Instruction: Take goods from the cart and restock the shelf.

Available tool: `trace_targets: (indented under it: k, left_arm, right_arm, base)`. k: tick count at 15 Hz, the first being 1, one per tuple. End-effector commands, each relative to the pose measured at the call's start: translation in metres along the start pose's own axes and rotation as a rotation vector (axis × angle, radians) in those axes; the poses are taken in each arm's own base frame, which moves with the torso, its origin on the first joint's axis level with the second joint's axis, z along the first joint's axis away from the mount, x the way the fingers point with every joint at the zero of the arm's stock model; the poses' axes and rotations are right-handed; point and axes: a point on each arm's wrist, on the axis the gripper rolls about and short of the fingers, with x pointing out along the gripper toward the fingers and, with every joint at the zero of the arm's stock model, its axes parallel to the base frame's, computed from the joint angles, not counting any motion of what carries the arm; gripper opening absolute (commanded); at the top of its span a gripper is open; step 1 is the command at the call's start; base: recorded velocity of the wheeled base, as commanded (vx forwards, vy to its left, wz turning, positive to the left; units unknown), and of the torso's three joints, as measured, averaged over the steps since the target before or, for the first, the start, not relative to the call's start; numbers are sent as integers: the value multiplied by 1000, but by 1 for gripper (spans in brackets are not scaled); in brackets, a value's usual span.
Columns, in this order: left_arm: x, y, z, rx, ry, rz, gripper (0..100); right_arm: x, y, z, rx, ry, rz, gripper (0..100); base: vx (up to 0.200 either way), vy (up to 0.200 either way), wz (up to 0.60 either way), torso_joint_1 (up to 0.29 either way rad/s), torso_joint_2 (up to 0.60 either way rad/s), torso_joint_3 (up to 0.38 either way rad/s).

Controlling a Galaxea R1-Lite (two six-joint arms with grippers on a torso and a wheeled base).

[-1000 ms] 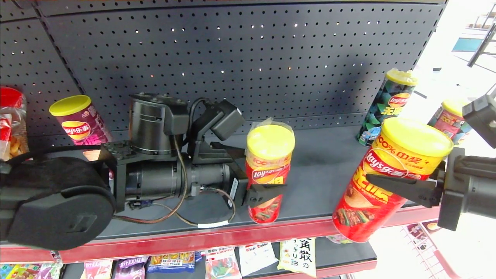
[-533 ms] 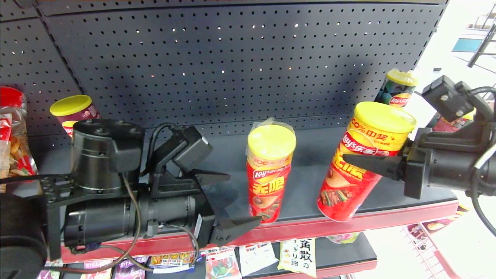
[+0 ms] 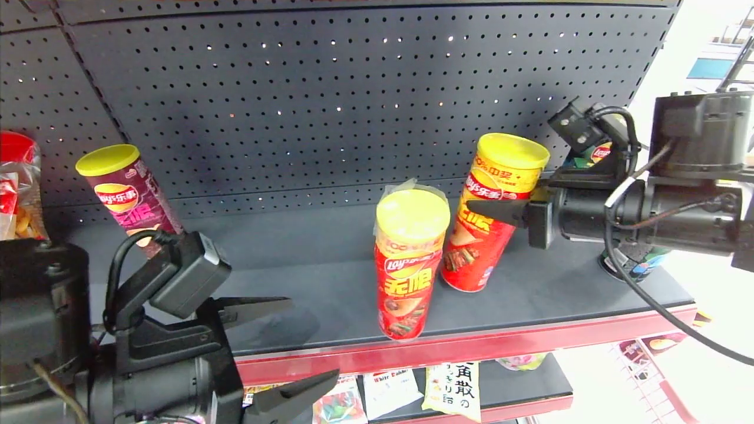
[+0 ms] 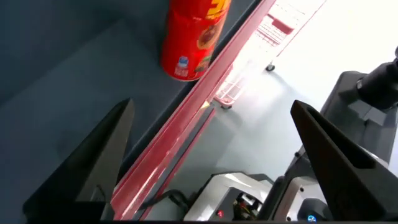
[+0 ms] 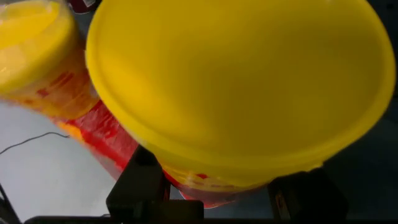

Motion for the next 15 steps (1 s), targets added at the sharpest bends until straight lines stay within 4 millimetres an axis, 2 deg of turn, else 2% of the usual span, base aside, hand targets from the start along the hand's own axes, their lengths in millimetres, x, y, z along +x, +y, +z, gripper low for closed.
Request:
trace_targets:
  k: [1, 5, 8, 15]
  left_arm:
    - [-17, -2, -5, 3, -32, 32, 100]
    - [-25, 4, -9, -13, -43, 85, 100]
    - [-25, 6, -9, -16, -41, 102, 100]
    - [-24, 6, -9, -17, -37, 112, 100]
  right_arm:
    - [37, -11, -4, 6, 19, 19, 0]
    - [66, -20, 9, -11, -21, 35, 0]
    - [81, -25, 10, -15, -28, 36, 0]
    - [96, -21, 4, -12, -12, 58, 0]
  base:
    - [0, 0, 0, 0, 0, 0]
    - [0, 0, 0, 0, 0, 0]
    - [0, 0, 0, 0, 0, 0]
    - [0, 0, 0, 0, 0, 0]
